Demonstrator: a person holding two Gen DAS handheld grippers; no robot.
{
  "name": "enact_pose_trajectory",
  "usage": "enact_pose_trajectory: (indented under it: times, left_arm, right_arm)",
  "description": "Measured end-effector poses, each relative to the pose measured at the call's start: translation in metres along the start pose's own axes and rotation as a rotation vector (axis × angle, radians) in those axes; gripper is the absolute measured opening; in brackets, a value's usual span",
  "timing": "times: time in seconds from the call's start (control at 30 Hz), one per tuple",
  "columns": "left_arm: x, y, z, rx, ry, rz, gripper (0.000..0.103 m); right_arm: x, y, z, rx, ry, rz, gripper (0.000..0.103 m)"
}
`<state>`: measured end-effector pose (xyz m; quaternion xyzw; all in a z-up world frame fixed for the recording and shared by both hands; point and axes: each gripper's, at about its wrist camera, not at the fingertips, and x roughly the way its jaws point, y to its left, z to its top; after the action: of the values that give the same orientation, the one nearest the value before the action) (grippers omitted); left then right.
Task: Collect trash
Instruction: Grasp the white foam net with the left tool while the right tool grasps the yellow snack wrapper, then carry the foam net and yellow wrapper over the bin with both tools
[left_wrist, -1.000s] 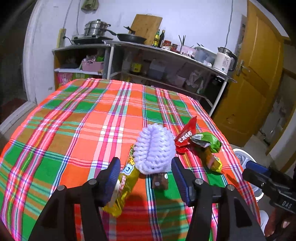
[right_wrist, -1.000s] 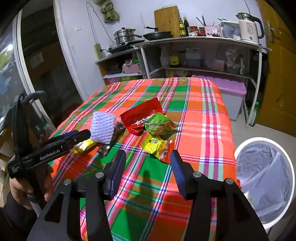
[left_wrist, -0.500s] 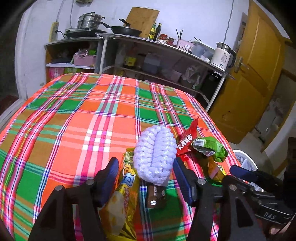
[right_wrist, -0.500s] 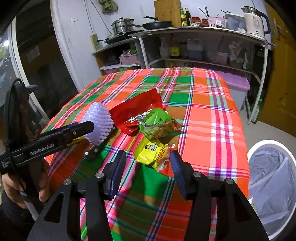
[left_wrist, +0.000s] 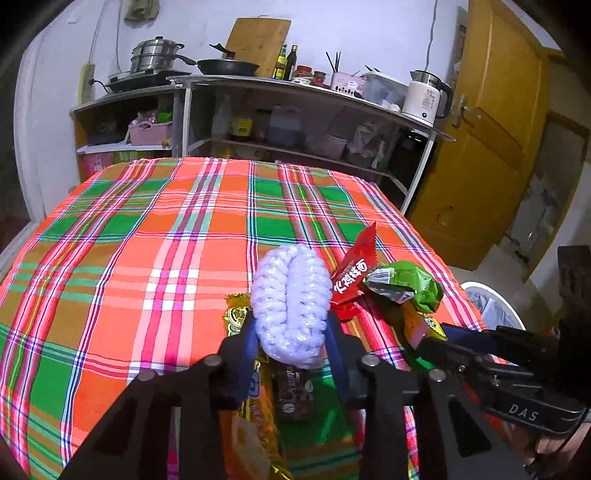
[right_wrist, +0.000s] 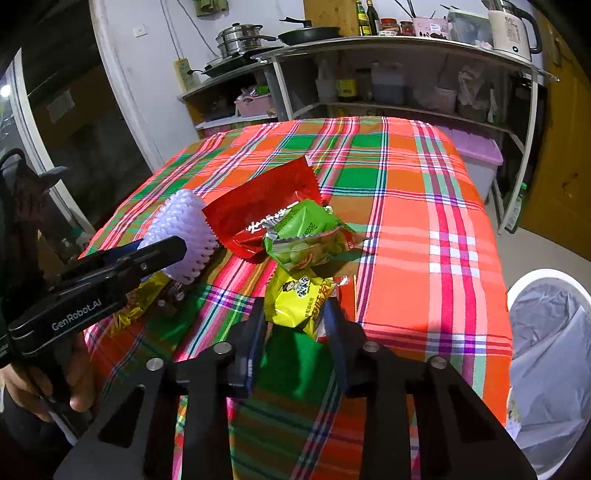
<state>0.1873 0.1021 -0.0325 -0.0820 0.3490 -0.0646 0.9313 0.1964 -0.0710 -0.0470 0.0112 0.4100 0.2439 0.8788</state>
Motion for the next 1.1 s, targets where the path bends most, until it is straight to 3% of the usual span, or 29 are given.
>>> enact_pose_trajectory:
  times: [0.17,0.67,1.1]
  left_arm:
    - [-0.008,-0.003,-0.003,0.002,-0.015,0.0,0.027]
    - [-0.057,-0.027,-0.018,0.029,-0.066,-0.027,0.026]
    - [-0.079,-0.078,-0.024,0.095,-0.081,-0.085,0.026]
  right_arm:
    - [-0.005,-0.001,0.0,-0.002,-0.011,0.001,0.025]
    - [-0.047,-0.003,-0.017,0.003,-0.063,0.016,0.024]
    - [-0.097,-0.026,-0.028,0.053,-0.146,-0.024,0.024]
